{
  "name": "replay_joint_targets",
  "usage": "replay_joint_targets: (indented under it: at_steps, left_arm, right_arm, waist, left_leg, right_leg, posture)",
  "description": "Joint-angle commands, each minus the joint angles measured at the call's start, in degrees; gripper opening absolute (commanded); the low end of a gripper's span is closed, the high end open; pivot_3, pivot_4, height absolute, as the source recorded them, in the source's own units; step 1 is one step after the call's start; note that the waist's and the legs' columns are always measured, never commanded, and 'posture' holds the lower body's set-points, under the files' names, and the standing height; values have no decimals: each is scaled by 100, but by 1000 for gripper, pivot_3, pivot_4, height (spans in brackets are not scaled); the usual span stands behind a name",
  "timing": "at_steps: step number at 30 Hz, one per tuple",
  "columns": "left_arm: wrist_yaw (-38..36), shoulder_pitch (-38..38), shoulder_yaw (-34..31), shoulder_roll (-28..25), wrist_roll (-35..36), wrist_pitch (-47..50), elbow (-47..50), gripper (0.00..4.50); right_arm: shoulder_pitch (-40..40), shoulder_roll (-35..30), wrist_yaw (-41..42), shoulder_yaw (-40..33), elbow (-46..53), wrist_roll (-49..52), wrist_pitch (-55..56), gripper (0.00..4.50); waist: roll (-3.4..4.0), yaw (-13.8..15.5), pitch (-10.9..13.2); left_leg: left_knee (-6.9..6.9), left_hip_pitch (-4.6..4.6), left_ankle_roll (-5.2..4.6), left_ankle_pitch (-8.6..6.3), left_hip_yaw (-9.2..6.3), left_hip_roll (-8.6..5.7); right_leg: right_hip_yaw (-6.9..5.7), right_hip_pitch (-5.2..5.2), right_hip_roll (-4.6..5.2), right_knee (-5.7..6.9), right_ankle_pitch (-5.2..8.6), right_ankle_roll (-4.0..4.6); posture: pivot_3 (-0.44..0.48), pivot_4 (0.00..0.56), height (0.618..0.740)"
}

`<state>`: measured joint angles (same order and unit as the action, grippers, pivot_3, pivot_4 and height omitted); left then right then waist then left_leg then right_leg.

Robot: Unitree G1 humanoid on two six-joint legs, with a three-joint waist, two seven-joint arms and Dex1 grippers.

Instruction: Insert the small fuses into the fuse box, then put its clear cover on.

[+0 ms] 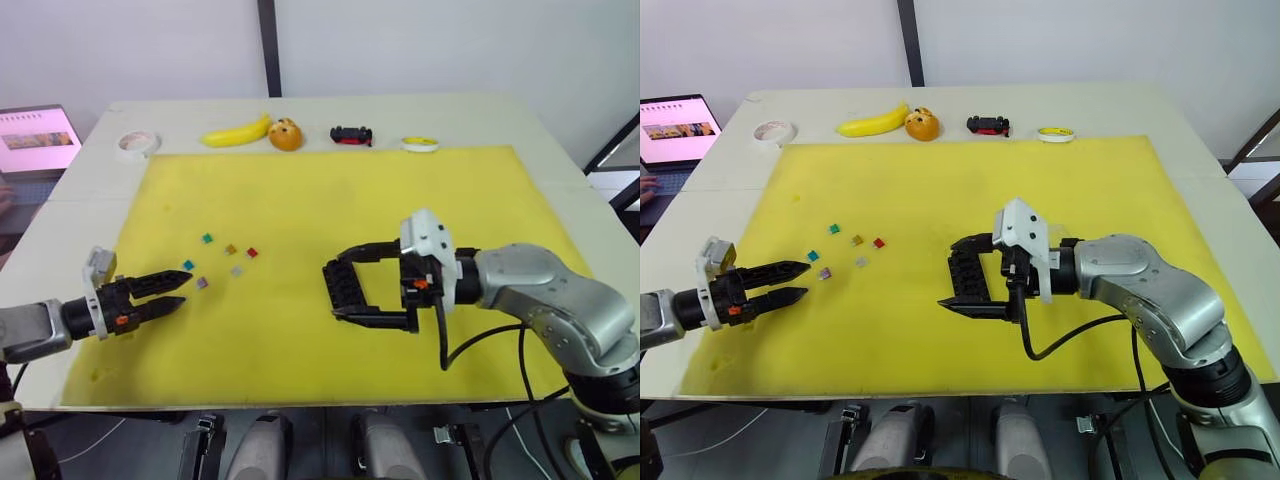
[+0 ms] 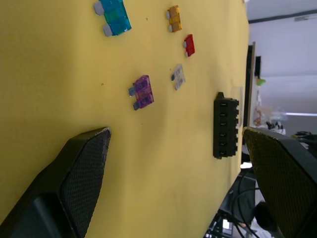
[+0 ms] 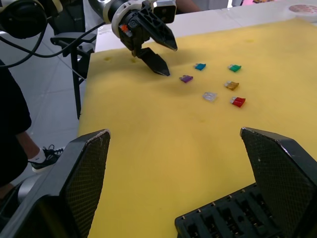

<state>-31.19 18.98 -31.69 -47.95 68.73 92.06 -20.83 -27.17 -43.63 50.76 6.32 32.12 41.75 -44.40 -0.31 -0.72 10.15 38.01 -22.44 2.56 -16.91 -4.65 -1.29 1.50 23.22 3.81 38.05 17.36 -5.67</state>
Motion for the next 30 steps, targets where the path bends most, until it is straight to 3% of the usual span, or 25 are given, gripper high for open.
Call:
replay_joint_targets:
  at_steps: [1, 14, 30]
  left_arm:
    - [190, 127, -52, 141, 113, 44, -95, 4500]
    - [578, 347, -384, 652, -116, 38, -59, 4500]
    - [510, 330, -588, 1084, -315, 34, 90, 4500]
  right_arm:
    - [-64, 78, 40, -19, 35, -49, 117, 4468]
    - [-78, 143, 63, 4, -55, -257, 123, 4468]
    - [-71, 105, 50, 43, -144, -644, 146, 4468]
  waist:
    - [0, 8, 0]
    - [0, 32, -2]
    - [0, 102, -4]
  left_leg:
    - [0, 0, 0, 0, 0, -1]
    - [0, 0, 3, 3, -4, -11]
    - [1, 0, 13, 9, -5, -17]
  right_leg:
    - [0, 0, 0, 1, 0, 0]
    - [-6, -4, 7, 3, 0, -1]
    - [-9, -6, 9, 3, 0, -1]
  posture:
    - [0, 150, 740]
    - [0, 150, 740]
    - [0, 150, 740]
